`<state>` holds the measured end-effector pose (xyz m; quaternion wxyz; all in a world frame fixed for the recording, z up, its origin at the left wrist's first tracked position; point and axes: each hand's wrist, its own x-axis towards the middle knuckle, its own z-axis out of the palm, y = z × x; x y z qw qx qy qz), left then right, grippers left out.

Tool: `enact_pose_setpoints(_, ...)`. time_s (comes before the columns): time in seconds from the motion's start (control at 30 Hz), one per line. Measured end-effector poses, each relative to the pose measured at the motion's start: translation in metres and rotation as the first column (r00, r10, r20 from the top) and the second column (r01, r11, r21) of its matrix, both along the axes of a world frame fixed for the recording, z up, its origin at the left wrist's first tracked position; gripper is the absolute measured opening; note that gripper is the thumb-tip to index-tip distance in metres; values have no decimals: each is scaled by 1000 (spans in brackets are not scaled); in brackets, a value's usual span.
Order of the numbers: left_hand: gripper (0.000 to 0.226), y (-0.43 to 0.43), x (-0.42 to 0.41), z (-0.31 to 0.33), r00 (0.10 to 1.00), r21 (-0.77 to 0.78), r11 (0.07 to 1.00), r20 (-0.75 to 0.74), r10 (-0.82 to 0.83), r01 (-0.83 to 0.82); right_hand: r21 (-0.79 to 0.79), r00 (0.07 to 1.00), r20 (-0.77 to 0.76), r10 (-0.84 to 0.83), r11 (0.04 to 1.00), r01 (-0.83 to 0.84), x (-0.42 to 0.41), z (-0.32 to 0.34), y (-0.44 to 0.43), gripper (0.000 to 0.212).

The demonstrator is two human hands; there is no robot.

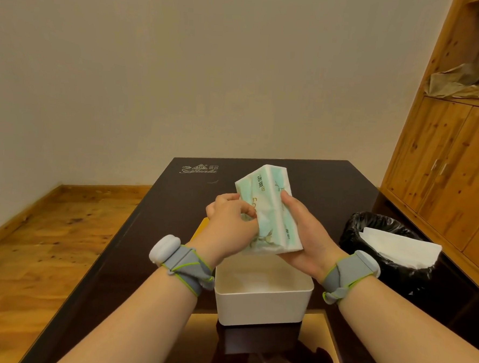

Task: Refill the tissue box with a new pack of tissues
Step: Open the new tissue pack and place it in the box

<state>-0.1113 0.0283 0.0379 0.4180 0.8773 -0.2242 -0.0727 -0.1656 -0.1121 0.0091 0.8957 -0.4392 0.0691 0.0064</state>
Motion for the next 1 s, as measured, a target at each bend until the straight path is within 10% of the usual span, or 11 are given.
enact_pose_setpoints(0.47, 19, 10, -2, -8, 988, -269, 963, 152, 14, 28, 50, 995, -42, 87, 995, -85, 1, -4, 3, 48)
enact_pose_setpoints(1.0, 12, 12, 1, -13, 969, -337, 920, -65, -236, 202, 45, 981, -73, 179, 983, -176, 3, -5, 7, 52)
